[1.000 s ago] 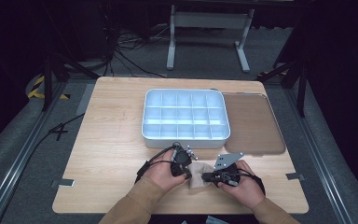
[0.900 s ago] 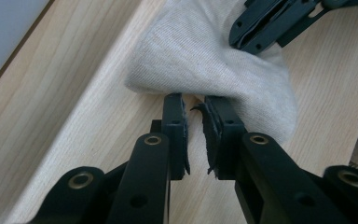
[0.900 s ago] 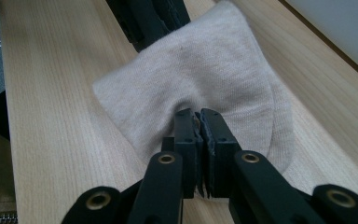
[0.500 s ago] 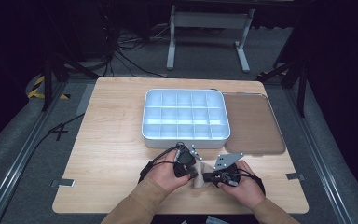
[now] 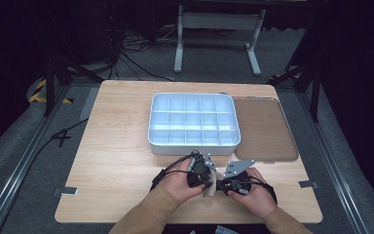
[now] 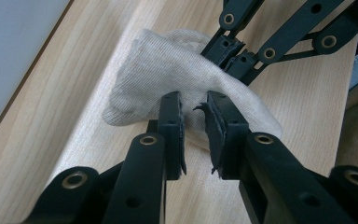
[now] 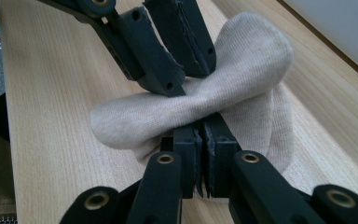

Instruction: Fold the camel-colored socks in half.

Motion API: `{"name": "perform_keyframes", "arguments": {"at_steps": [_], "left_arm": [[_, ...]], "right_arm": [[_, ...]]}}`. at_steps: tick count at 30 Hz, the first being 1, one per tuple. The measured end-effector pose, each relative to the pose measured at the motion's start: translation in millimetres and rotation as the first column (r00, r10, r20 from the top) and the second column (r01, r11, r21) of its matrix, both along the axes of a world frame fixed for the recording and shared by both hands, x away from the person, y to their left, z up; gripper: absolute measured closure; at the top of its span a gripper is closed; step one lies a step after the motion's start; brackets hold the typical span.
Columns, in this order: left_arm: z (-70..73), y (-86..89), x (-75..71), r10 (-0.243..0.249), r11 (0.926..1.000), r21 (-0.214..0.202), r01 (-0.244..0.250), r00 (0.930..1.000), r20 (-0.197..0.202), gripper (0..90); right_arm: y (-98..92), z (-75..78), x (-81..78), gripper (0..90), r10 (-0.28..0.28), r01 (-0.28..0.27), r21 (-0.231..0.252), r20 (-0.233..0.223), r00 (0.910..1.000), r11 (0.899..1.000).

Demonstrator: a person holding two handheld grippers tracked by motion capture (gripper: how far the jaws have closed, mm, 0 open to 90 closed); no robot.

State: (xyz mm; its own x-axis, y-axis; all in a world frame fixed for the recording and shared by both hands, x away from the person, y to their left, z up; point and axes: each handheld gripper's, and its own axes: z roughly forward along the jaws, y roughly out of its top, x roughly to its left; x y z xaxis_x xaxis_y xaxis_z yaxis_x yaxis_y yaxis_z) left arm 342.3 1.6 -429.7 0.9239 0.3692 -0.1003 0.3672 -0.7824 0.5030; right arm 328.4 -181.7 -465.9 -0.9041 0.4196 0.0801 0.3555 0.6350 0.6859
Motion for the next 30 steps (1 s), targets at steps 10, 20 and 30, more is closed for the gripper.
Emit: {"name": "perform_keyframes", "arguments": {"at_steps": [10,20,30], "left_arm": [[2.0,1.9,0.8,0.017,0.9998,0.011,-0.017,0.9999,0.003,76.8],[2.7,0.6,1.0,0.008,0.9999,0.015,-0.008,1.0,0.004,76.6],[2.6,-0.4,0.4,0.011,0.9999,0.012,-0.011,0.9999,0.004,76.6]], "right_arm": [[-4.8,9.3,-0.5,81.2,-0.015,0.015,-0.008,0.0,0.9999,1.0],[-40.3,32.6,5.4,82.5,-0.106,0.107,-0.031,0.011,0.9943,0.994],[-38.2,16.1,6.9,84.2,-0.098,0.092,-0.123,-0.045,0.9941,0.988]]}}
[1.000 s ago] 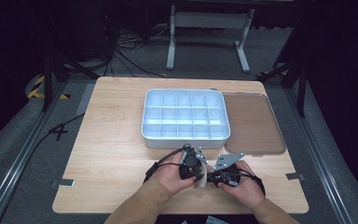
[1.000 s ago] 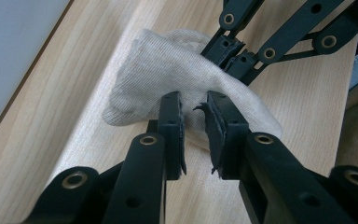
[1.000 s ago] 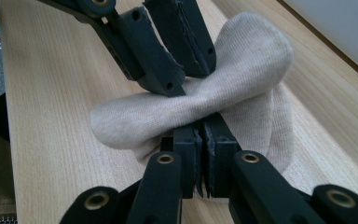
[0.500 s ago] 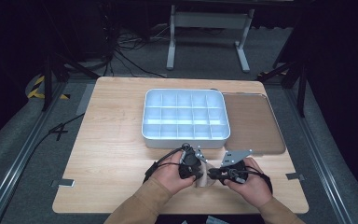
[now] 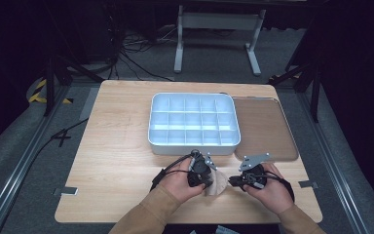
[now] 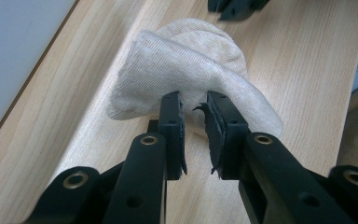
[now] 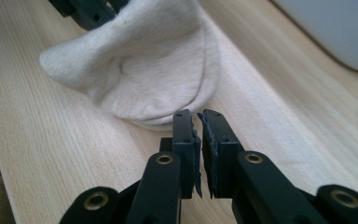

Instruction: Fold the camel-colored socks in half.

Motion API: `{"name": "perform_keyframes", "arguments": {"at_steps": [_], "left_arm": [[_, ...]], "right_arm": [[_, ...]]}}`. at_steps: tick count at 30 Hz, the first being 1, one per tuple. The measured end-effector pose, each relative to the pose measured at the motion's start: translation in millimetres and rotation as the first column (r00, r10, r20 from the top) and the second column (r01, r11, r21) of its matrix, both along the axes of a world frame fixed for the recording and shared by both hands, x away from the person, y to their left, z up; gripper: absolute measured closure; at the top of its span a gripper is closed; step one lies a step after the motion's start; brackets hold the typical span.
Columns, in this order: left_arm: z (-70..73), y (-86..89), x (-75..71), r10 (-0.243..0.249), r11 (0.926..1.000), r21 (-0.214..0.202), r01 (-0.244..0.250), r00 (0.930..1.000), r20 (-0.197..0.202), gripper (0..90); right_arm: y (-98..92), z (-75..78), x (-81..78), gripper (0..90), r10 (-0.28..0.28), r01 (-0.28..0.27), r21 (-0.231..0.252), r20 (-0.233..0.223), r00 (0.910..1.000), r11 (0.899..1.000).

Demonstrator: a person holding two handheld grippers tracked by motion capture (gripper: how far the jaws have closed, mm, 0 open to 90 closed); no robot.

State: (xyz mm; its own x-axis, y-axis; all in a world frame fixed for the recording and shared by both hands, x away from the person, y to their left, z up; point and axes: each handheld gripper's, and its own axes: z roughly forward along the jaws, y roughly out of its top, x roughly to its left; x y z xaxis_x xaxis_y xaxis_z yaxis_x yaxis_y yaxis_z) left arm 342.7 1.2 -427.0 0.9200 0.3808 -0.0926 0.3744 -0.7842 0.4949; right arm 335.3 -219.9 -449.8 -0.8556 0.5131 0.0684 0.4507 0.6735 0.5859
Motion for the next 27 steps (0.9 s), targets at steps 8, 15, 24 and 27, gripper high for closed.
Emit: {"name": "perform_keyframes", "arguments": {"at_steps": [8,15,24,27], "left_arm": [[1.6,-1.6,-1.3,-0.011,0.9999,-0.008,0.012,0.9999,0.008,75.6],[0.4,-4.5,-1.5,-0.025,0.9995,-0.017,0.025,0.9996,0.014,75.3],[-5.3,-13.0,0.6,-0.062,0.9977,-0.028,0.062,0.998,0.014,72.3],[-8.6,-13.7,2.4,-0.071,0.9969,-0.033,0.071,0.9975,0.003,69.7]], "right_arm": [[11.1,-7.1,-2.1,84.3,0.025,-0.025,-0.002,0.0,0.9997,1.0],[15.1,-8.4,-3.4,84.3,0.035,-0.035,0.007,0.001,0.9994,0.999],[14.1,-9.8,-3.1,83.9,0.035,-0.035,0.019,-0.002,0.9994,0.999],[13.4,-10.5,-3.3,83.6,0.036,-0.035,0.02,-0.003,0.9994,0.999]]}}
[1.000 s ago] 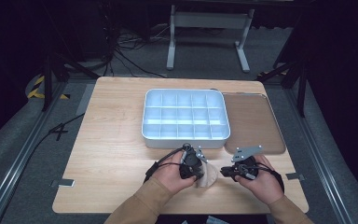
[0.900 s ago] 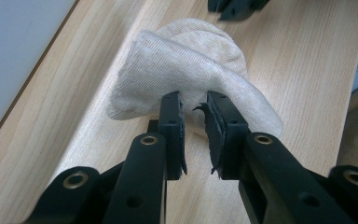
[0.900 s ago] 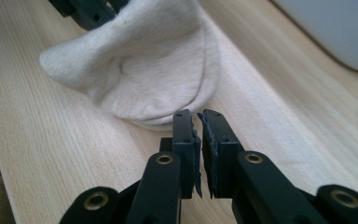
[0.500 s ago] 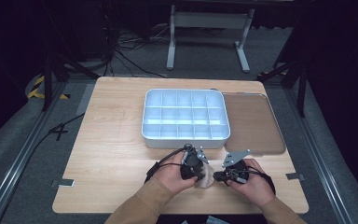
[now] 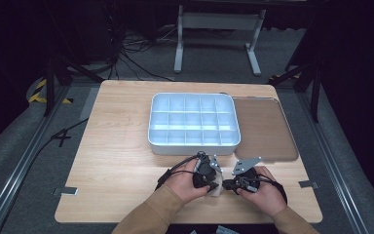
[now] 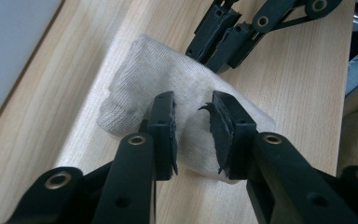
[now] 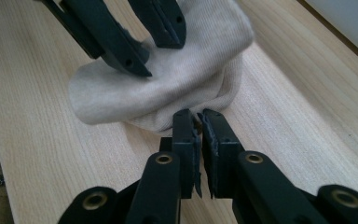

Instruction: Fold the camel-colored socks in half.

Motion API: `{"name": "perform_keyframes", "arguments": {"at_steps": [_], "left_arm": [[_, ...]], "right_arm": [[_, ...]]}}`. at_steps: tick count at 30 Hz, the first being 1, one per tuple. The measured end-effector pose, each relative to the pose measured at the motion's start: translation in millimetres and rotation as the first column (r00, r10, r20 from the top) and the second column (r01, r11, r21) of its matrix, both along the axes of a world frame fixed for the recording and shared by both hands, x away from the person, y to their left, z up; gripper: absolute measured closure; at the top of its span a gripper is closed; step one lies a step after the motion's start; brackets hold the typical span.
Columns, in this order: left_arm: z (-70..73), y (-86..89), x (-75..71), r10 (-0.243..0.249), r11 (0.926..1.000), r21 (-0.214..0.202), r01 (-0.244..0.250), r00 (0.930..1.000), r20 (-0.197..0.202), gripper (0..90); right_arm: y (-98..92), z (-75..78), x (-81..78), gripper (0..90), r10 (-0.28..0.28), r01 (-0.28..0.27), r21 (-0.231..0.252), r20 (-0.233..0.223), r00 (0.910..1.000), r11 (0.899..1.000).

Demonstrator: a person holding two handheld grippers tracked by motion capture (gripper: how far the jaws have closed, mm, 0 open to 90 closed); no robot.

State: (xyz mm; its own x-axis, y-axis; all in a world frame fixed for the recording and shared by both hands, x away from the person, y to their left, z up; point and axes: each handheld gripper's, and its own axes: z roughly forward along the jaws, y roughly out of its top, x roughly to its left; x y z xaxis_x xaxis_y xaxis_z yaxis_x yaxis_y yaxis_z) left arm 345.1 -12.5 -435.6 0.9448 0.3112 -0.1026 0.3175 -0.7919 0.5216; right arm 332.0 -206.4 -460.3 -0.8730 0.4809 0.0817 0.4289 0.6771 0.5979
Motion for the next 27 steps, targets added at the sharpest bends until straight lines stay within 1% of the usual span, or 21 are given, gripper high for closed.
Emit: {"name": "perform_keyframes", "arguments": {"at_steps": [1,2,3,4,6,8,13,17,20,21,23,25,26,27], "left_arm": [[-1.3,0.0,0.8,-0.002,1.0,-0.006,0.002,1.0,-0.002,69.7],[-3.0,-0.6,1.2,-0.005,0.9999,-0.013,0.005,0.9999,-0.009,68.4],[-4.0,-1.2,1.2,-0.011,0.9998,-0.016,0.011,0.9999,-0.009,66.5],[-4.5,-1.5,1.7,-0.026,0.9996,-0.014,0.026,0.9996,-0.006,64.6],[-6.0,-2.3,1.0,-0.041,0.999,-0.021,0.04,0.999,-0.018,58.1],[-6.9,-1.5,1.4,-0.049,0.9985,-0.028,0.048,0.9985,-0.025,54.5],[-7.3,-0.3,1.6,-0.059,0.998,-0.025,0.058,0.9979,-0.027,52.4],[-7.3,-0.2,1.1,-0.06,0.9981,-0.016,0.059,0.9977,-0.031,51.1],[-7.4,-0.2,0.9,-0.057,0.9983,-0.017,0.056,0.9977,-0.036,50.7],[-7.5,-0.4,0.8,-0.056,0.9983,-0.017,0.056,0.9978,-0.036,50.5],[-7.4,-0.4,1.1,-0.057,0.9983,-0.014,0.057,0.998,-0.027,50.2],[-7.4,-0.5,1.0,-0.057,0.9983,-0.013,0.056,0.998,-0.029,49.7],[-7.4,-0.5,1.0,-0.057,0.9983,-0.013,0.057,0.998,-0.028,49.7],[-7.4,-0.6,0.8,-0.057,0.9983,-0.012,0.057,0.998,-0.027,49.7]], "right_arm": [[0.0,0.0,0.0,83.6,0.0,0.0,0.0,0.0,1.0,1.0],[-0.2,-0.1,-0.1,83.5,-0.002,0.002,-0.001,-0.002,1.0,1.0],[-0.5,-0.4,-0.2,83.2,-0.004,0.004,0.0,-0.003,1.0,1.0],[-0.6,-0.7,-0.2,83.0,-0.005,0.005,0.0,-0.003,1.0,1.0],[-1.5,-0.7,-0.2,82.4,-0.007,0.007,-0.004,-0.006,1.0,1.0],[-2.3,-0.7,-0.1,81.7,-0.008,0.008,-0.004,-0.006,0.9999,1.0],[-5.8,0.2,-0.2,80.3,-0.015,0.015,-0.005,-0.011,0.9998,1.0],[-10.2,7.2,0.4,79.3,-0.032,0.032,0.012,0.005,0.9995,0.999],[-12.3,12.6,0.1,78.1,-0.045,0.045,0.027,0.014,0.9989,0.999],[-14.0,18.3,-0.3,75.0,-0.06,0.059,0.05,0.025,0.9979,0.997],[-14.1,19.9,-0.8,73.9,-0.069,0.068,0.058,0.025,0.9973,0.996],[-13.6,23.1,-1.5,71.2,-0.084,0.08,0.073,0.045,0.9955,0.994],[-11.8,24.4,-2.1,65.6,-0.109,0.104,0.088,0.056,0.9925,0.991],[-10.5,24.7,-2.4,63.9,-0.116,0.111,0.095,0.054,0.9917,0.989]]}}
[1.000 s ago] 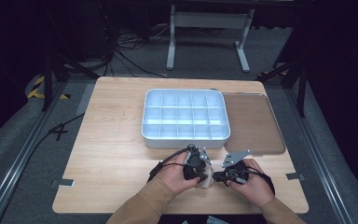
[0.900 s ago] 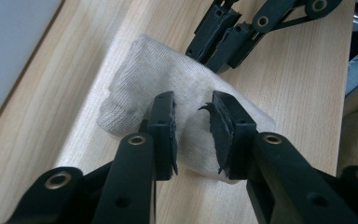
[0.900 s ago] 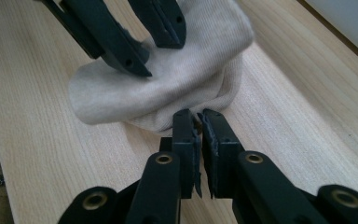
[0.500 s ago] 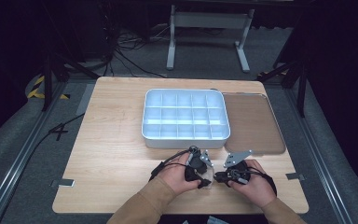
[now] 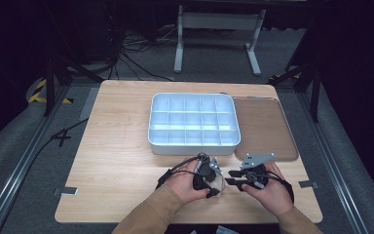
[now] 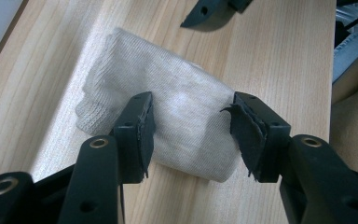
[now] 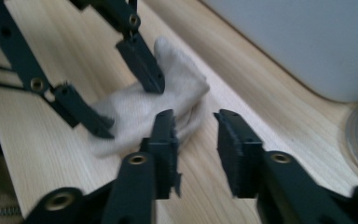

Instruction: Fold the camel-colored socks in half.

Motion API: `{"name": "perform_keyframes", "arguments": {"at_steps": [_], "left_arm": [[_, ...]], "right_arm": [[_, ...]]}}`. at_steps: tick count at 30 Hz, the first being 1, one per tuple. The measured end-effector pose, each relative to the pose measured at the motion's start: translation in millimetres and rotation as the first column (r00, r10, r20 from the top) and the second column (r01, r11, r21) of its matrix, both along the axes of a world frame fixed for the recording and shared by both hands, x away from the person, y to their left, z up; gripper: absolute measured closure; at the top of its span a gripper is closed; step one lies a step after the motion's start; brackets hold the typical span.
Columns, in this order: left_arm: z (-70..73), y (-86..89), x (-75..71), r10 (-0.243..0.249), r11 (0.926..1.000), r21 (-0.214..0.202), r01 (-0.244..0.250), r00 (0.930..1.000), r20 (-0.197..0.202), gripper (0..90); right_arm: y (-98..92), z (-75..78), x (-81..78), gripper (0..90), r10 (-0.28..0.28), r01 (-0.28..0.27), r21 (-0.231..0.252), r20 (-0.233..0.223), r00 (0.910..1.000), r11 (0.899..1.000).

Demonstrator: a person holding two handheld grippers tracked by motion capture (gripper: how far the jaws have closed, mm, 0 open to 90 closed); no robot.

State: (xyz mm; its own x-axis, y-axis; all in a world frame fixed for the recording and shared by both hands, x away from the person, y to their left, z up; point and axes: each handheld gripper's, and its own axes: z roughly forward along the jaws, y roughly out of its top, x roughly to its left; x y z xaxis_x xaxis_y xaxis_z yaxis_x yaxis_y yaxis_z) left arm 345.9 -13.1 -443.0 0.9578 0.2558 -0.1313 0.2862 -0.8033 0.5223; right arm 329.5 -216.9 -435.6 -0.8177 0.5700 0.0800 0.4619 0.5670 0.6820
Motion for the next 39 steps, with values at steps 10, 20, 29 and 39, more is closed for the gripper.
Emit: {"name": "perform_keyframes", "arguments": {"at_steps": [10,20,29,39], "left_arm": [[-0.2,-0.1,-0.4,-0.013,0.9999,0.006,0.013,0.9999,0.004,48.7],[-0.5,0.4,-0.3,-0.012,0.9999,0.003,0.012,0.9999,0.006,48.6],[-1.1,0.9,-0.7,-0.013,0.9999,-0.003,0.013,0.9999,0.0,48.6],[0.2,2.9,-2.8,0.01,0.9999,0.001,-0.01,0.9999,-0.011,45.0]], "right_arm": [[12.2,-5.9,-0.1,52.2,-0.037,0.037,0.045,-0.004,0.9993,0.998],[18.9,-17.0,3.2,50.8,-0.051,0.053,0.061,-0.046,0.9976,0.997],[21.4,-23.1,4.8,49.3,-0.049,0.053,0.053,-0.069,0.9964,0.997],[21.5,-30.9,9.1,46.7,-0.056,0.066,0.074,-0.131,0.9899,0.995]]}}
